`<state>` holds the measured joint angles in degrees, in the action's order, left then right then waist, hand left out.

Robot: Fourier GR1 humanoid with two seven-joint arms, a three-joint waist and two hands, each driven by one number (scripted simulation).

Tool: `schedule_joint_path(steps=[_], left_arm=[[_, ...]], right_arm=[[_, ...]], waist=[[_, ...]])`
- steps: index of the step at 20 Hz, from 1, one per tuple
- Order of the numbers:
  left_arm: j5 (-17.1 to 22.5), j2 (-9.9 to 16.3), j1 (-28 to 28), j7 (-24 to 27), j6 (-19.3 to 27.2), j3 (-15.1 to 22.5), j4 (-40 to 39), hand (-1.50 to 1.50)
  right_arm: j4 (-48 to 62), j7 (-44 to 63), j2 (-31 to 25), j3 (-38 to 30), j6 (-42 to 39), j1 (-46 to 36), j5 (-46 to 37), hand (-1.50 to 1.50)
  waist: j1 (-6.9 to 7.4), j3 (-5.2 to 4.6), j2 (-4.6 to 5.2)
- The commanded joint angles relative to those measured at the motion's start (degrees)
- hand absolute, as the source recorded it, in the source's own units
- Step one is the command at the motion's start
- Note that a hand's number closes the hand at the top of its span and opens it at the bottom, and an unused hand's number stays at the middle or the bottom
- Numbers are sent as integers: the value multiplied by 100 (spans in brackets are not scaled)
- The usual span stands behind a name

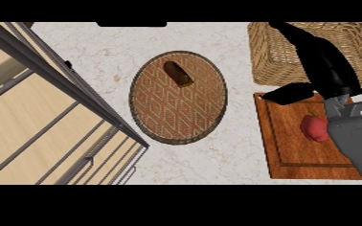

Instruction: Pick the bell pepper from the cutting board and place it in the basket

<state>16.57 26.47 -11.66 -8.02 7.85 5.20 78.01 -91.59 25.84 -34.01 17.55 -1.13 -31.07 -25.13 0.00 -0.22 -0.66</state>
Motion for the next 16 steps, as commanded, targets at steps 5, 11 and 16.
schedule_joint_path(steps=[5, 11, 16], left_arm=[[19, 83, -26, -234, -64, -47, -20, 0], [-15, -60, 53, -177, -32, -40, 23, 0], [128, 97, 92, -240, -161, -308, 12, 0]], right_arm=[[-108, 2793, -979, -17, -2220, -1484, -445, -150], [12, 3671, -1048, -617, -4135, -2082, 1295, -150], [-190, 4017, -1404, -1115, -4604, -1927, 2442, -150]], waist=[[-5, -14, -6], [-46, -2, -1], [-123, 6, -7]])
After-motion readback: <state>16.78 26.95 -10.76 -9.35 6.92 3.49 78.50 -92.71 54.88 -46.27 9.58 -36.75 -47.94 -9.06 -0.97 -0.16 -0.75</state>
